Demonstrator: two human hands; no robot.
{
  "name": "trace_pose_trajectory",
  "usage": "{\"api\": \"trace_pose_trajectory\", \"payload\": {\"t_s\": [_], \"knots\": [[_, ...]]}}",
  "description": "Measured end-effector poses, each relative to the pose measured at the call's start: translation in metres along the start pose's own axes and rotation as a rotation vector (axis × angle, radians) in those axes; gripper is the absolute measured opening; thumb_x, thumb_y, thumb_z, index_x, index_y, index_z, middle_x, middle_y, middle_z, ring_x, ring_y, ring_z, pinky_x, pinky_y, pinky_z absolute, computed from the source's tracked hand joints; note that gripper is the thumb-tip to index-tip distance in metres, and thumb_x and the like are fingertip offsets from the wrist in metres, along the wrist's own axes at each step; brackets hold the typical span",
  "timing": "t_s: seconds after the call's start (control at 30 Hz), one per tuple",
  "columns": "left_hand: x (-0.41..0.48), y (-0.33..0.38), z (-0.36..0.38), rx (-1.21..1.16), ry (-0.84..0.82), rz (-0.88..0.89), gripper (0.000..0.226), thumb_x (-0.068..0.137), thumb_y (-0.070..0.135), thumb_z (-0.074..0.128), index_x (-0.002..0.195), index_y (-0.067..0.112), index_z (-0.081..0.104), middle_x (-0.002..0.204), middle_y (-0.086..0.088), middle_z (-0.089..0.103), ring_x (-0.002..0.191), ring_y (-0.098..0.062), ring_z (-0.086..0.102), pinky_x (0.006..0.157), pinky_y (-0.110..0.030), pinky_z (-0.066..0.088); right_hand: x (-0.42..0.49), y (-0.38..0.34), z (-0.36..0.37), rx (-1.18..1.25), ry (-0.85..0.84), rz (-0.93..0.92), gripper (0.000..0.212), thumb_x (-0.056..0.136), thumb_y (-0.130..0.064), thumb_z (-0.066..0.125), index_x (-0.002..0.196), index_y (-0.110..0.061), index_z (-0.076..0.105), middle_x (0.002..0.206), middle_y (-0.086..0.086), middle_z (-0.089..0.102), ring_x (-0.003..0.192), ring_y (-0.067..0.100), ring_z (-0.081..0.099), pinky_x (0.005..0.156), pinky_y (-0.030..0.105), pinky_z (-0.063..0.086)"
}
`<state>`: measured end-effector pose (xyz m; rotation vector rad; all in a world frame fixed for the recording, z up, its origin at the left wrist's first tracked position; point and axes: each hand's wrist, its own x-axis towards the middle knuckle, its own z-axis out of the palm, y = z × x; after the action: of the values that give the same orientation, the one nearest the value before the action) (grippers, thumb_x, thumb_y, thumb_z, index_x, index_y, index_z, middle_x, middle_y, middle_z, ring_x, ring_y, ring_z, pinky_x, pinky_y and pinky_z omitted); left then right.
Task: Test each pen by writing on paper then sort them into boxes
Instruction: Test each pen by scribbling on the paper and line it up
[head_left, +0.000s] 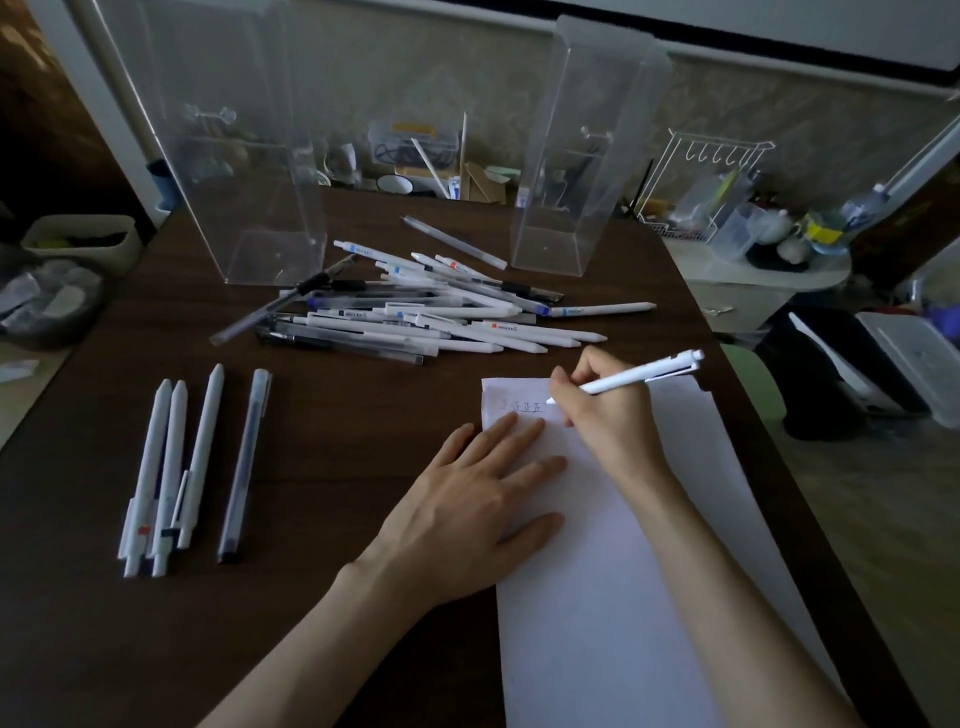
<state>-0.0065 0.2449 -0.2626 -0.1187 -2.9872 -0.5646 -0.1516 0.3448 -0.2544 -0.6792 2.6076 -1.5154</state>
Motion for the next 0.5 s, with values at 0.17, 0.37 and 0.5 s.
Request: {"api": "trace_pose_trajectory", "payload": {"t_s": [0.17, 0.37, 0.5], "knots": [[-0.0001, 0.0001, 0.0014, 0.034, 0.028, -0.006, 0.055, 0.090, 0.057, 0.031, 0.134, 0.029, 0.048, 0.148, -0.005, 0.036, 0.138, -0.024, 0.029, 0.109, -0.039, 0.017, 0.0011, 0.0016, 0.0020, -0.041, 0.036, -0.019, 0.036, 0.083, -0.007, 0.059, 0.059, -0.013, 0.034, 0.054, 0.018, 0.039, 0.054, 0.022, 0.034, 0.052, 0.035, 0.032], [-0.0002, 0.0008, -0.0002, 0.007, 0.020, -0.019, 0.056, 0.089, 0.058, 0.031, 0.135, 0.030, 0.046, 0.149, -0.003, 0.034, 0.139, -0.023, 0.026, 0.109, -0.037, 0.013, -0.0001, -0.0007, 0.0011, -0.030, 0.018, -0.008, 0.041, 0.079, -0.001, 0.058, 0.056, -0.017, 0.029, 0.049, 0.006, 0.032, 0.053, 0.022, 0.033, 0.050, 0.034, 0.031], [-0.0002, 0.0009, -0.0004, 0.006, 0.022, -0.021, 0.057, 0.089, 0.058, 0.030, 0.135, 0.030, 0.047, 0.149, -0.003, 0.034, 0.139, -0.023, 0.027, 0.109, -0.037, 0.012, 0.0002, 0.0005, 0.0007, -0.022, 0.022, 0.007, 0.038, 0.082, -0.005, 0.059, 0.057, -0.015, 0.031, 0.051, 0.012, 0.038, 0.053, 0.025, 0.036, 0.051, 0.033, 0.033]]}}
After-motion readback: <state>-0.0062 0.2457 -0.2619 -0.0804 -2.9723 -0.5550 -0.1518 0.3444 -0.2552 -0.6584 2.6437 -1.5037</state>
